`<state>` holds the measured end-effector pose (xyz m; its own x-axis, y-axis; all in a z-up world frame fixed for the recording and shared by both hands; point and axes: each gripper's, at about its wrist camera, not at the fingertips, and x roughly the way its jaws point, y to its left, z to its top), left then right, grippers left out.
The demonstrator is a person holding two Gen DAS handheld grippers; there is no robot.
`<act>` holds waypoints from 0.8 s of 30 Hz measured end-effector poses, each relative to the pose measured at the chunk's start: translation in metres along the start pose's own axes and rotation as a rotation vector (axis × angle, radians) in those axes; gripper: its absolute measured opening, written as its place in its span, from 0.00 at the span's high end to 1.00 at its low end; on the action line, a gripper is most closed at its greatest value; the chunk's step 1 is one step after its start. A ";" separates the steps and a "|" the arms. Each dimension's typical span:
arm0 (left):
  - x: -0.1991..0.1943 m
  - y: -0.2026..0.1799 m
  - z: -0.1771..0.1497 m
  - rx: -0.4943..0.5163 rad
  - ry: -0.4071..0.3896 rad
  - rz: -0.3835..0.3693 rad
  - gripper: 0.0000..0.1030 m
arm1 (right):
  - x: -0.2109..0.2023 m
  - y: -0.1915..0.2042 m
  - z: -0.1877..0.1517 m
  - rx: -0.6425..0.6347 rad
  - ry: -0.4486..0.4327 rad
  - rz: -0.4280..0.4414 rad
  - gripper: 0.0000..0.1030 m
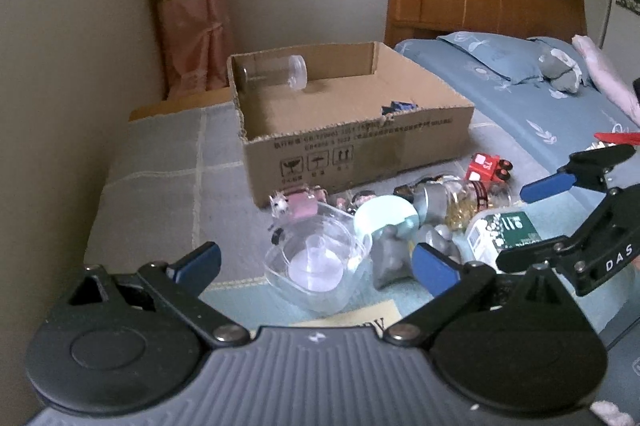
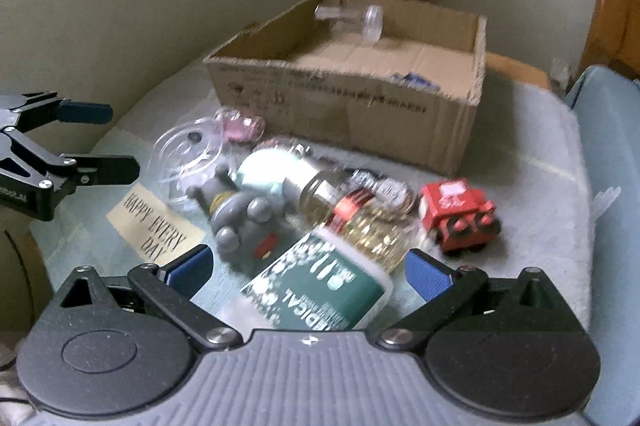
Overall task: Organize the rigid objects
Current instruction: 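Move the left gripper to the clear cup container and grasp it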
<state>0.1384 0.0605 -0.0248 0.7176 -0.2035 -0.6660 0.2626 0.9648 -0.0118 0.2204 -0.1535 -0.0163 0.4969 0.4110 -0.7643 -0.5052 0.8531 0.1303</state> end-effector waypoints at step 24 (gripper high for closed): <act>0.045 0.003 -0.013 0.192 0.045 -0.028 0.02 | -0.014 0.024 -0.033 -0.098 0.057 -0.042 0.00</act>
<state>0.1635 0.0558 -0.0645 0.6796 -0.2182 -0.7004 0.4037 0.9084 0.1086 0.1787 -0.1495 -0.0236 0.4800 0.3539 -0.8027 -0.5526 0.8326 0.0367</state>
